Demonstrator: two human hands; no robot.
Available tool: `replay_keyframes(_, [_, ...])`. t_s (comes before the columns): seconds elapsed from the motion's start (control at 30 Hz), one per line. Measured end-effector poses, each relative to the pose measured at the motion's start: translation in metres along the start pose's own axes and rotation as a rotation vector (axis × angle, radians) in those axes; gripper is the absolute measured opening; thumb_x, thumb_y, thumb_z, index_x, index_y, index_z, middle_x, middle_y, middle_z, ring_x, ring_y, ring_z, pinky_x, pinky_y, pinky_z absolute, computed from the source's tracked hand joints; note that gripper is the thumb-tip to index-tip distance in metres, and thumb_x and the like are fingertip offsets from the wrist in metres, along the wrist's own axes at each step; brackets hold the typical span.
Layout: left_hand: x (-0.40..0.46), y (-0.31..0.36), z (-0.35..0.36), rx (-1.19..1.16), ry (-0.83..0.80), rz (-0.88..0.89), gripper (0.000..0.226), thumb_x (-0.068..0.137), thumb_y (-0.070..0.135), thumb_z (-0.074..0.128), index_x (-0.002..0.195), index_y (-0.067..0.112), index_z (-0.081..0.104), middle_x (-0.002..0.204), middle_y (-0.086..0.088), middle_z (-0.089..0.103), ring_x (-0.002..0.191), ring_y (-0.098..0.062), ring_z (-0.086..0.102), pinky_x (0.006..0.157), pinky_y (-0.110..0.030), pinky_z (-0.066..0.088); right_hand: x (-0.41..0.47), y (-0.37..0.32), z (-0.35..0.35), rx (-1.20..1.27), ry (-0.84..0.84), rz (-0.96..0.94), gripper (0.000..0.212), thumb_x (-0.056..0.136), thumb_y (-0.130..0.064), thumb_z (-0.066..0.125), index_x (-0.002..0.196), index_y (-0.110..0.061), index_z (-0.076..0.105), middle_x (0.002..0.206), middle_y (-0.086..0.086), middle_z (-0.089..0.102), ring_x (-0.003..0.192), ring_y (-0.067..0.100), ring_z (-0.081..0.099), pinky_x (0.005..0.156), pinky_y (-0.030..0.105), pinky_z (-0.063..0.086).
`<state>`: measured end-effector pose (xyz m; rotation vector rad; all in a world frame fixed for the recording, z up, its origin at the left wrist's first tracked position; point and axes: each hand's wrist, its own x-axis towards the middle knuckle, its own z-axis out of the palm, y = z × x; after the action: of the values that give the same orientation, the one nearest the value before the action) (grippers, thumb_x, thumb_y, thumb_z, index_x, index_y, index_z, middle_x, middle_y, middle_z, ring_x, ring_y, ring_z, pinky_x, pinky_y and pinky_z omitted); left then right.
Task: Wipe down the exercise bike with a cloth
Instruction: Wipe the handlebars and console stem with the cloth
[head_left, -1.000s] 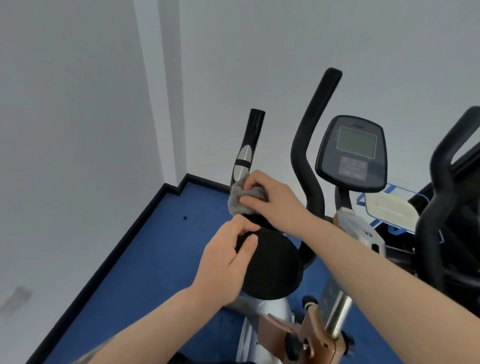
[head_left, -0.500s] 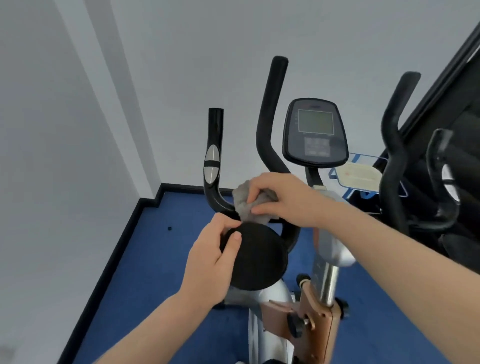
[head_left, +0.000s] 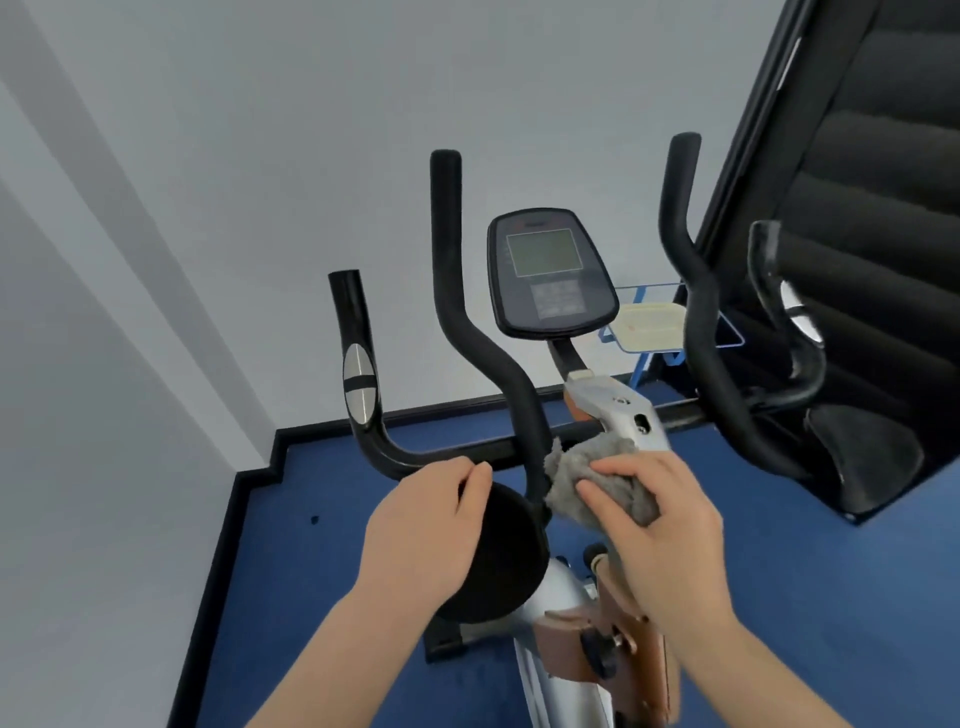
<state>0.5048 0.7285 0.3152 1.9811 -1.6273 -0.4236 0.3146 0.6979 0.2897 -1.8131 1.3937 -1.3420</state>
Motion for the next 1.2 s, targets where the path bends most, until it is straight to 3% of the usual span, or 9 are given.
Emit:
replay_keyframes(0.23, [-0.001, -0.004, 0.002, 0.034, 0.005, 0.022, 0.037, 0.099, 0.049, 0.028, 0.071, 0.032, 0.046, 0.07, 0.01, 0.056, 0.069, -0.004, 0.054, 0.059, -0.021, 0.035, 0.005, -0.003, 0.026, 0.012, -0.183, -0.064, 0.016, 0.085, -0.021, 0.072, 0.1, -0.023, 0.07, 0.106, -0.014, 0.051, 0.102, -0.003, 0.052, 0.086, 0.008, 0.043])
replay_keyframes(0.37, [0.0, -0.005, 0.003, 0.046, 0.021, 0.043, 0.039, 0.1, 0.048, 0.029, 0.072, 0.028, 0.049, 0.069, 0.009, 0.056, 0.068, -0.005, 0.054, 0.058, -0.023, 0.036, 0.031, -0.006, 0.008, -0.219, -0.408, -0.311, 0.019, 0.087, -0.036, 0.067, 0.102, -0.025, 0.071, 0.103, -0.009, 0.048, 0.091, 0.006, 0.052, 0.076, 0.03, 0.053])
replay_keyframes(0.43, [0.0, -0.006, 0.003, 0.048, 0.015, 0.042, 0.04, 0.099, 0.048, 0.028, 0.071, 0.028, 0.048, 0.068, 0.008, 0.055, 0.066, -0.006, 0.054, 0.056, -0.023, 0.034, 0.052, -0.009, 0.009, -0.333, -0.371, -0.356, 0.017, 0.087, -0.037, 0.066, 0.101, -0.027, 0.071, 0.102, -0.007, 0.047, 0.086, 0.01, 0.051, 0.068, 0.035, 0.052])
replay_keyframes(0.53, [-0.001, -0.007, 0.003, 0.042, 0.016, 0.033, 0.039, 0.098, 0.05, 0.028, 0.075, 0.03, 0.051, 0.07, 0.009, 0.057, 0.068, -0.005, 0.054, 0.057, -0.021, 0.036, 0.04, -0.006, 0.022, -0.198, -0.292, -0.227, 0.015, 0.087, -0.032, 0.068, 0.102, -0.029, 0.07, 0.101, -0.013, 0.044, 0.092, 0.005, 0.05, 0.077, 0.027, 0.05])
replay_keyframes(0.63, [-0.001, -0.007, 0.005, 0.044, 0.03, 0.035, 0.038, 0.097, 0.051, 0.027, 0.076, 0.031, 0.052, 0.072, 0.01, 0.058, 0.07, -0.003, 0.054, 0.059, -0.018, 0.037, 0.002, -0.001, 0.024, 0.039, -0.373, -0.206, 0.016, 0.085, -0.031, 0.066, 0.101, -0.03, 0.069, 0.101, -0.02, 0.043, 0.099, 0.005, 0.053, 0.085, 0.016, 0.046])
replay_keyframes(0.77, [0.001, -0.006, 0.004, 0.032, 0.011, 0.046, 0.04, 0.096, 0.05, 0.026, 0.071, 0.029, 0.049, 0.067, 0.008, 0.056, 0.066, -0.005, 0.054, 0.057, -0.024, 0.035, 0.04, 0.001, 0.019, -0.121, -0.44, -0.302, 0.017, 0.086, -0.031, 0.068, 0.101, -0.025, 0.069, 0.101, -0.01, 0.046, 0.094, 0.003, 0.05, 0.084, 0.027, 0.048])
replay_keyframes(0.9, [-0.001, -0.006, 0.003, 0.02, 0.011, 0.031, 0.039, 0.096, 0.051, 0.027, 0.076, 0.031, 0.053, 0.071, 0.01, 0.059, 0.069, -0.004, 0.055, 0.062, -0.024, 0.042, 0.018, -0.004, 0.034, 0.0, -0.235, -0.141, 0.015, 0.086, -0.025, 0.07, 0.1, -0.025, 0.068, 0.104, -0.012, 0.047, 0.1, 0.0, 0.051, 0.088, 0.013, 0.043])
replay_keyframes(1.1, [-0.001, -0.005, 0.003, 0.022, 0.008, 0.043, 0.037, 0.098, 0.049, 0.029, 0.07, 0.031, 0.047, 0.066, 0.007, 0.054, 0.064, -0.006, 0.053, 0.056, -0.023, 0.034, 0.042, -0.011, 0.042, -0.048, -0.285, -0.144, 0.012, 0.088, -0.025, 0.067, 0.099, -0.028, 0.064, 0.104, -0.014, 0.045, 0.1, -0.001, 0.05, 0.085, 0.008, 0.041])
replay_keyframes(1.2, [-0.002, -0.004, 0.002, 0.029, 0.015, 0.043, 0.037, 0.099, 0.047, 0.03, 0.069, 0.031, 0.044, 0.064, 0.008, 0.052, 0.062, -0.006, 0.052, 0.055, -0.021, 0.031, 0.054, -0.019, 0.056, -0.008, -0.218, -0.06, 0.01, 0.09, -0.026, 0.065, 0.1, -0.026, 0.064, 0.106, -0.011, 0.047, 0.098, 0.0, 0.052, 0.084, 0.009, 0.04])
